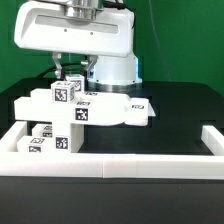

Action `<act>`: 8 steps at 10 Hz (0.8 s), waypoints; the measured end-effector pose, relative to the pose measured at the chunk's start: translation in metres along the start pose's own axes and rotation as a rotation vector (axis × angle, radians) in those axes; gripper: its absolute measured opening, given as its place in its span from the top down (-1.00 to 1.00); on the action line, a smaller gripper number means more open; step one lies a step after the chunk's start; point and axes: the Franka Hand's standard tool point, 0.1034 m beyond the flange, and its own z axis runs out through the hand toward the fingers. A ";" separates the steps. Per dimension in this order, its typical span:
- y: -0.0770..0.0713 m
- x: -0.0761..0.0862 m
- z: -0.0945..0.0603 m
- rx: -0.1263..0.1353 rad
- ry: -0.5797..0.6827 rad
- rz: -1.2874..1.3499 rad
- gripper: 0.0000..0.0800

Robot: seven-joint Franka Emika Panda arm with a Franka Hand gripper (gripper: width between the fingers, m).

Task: Assemble chair

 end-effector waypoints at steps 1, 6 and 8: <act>0.000 0.000 0.000 0.000 0.000 0.063 0.28; -0.002 0.000 0.000 0.004 -0.004 0.480 0.27; -0.003 0.001 -0.001 0.014 -0.011 0.680 0.27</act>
Offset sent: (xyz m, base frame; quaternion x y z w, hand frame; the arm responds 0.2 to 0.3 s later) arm -0.0017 -0.0010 0.0020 -0.0034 0.0067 0.2454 0.9694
